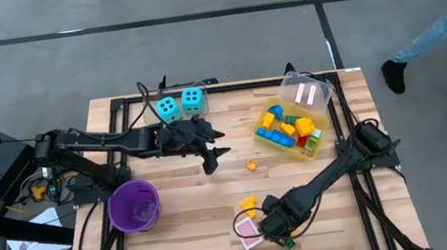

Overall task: Pick & Place Toys
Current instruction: Put the yellow game piece into the yellow bin

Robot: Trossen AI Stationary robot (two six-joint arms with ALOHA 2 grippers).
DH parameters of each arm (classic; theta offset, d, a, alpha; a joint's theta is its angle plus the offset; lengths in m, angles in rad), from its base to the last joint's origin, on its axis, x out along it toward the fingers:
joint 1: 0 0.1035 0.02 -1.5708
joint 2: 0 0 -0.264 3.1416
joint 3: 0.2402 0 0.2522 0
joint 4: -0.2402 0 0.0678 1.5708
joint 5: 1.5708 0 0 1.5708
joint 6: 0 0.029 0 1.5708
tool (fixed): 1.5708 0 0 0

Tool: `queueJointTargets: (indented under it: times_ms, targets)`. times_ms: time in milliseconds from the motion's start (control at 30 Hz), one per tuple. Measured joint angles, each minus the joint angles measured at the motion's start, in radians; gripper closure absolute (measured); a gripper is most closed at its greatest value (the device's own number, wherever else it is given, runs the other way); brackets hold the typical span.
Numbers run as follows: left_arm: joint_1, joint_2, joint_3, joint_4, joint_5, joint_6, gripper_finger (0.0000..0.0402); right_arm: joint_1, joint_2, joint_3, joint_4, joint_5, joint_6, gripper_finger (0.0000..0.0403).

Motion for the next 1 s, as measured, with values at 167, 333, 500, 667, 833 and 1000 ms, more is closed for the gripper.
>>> queueJointTargets:
  times_ms: [167,333,500,667,833,1000]
  targets:
    - [0.016,-0.007,-0.001,-0.008,0.017,-0.001,0.0160,0.012,0.017,0.001,0.000,0.037,-0.006,0.0081]
    - [0.026,-0.007,0.000,-0.008,0.035,-0.003,0.0160,0.030,0.014,-0.024,0.046,0.072,-0.017,0.0081]
    - [0.025,-0.007,0.000,-0.008,0.035,-0.010,0.0160,0.045,0.015,-0.046,0.079,0.083,-0.037,0.0081]
    - [0.025,-0.007,0.000,-0.008,0.035,-0.011,0.0160,0.059,0.016,-0.063,0.090,0.131,-0.053,0.0081]
    - [0.025,-0.007,0.000,-0.007,0.035,-0.013,0.0160,0.058,0.016,-0.123,0.154,0.127,-0.054,0.0081]
    - [0.025,-0.007,0.000,-0.007,0.035,-0.037,0.0160,0.063,0.016,-0.167,0.197,0.124,-0.053,0.0081]
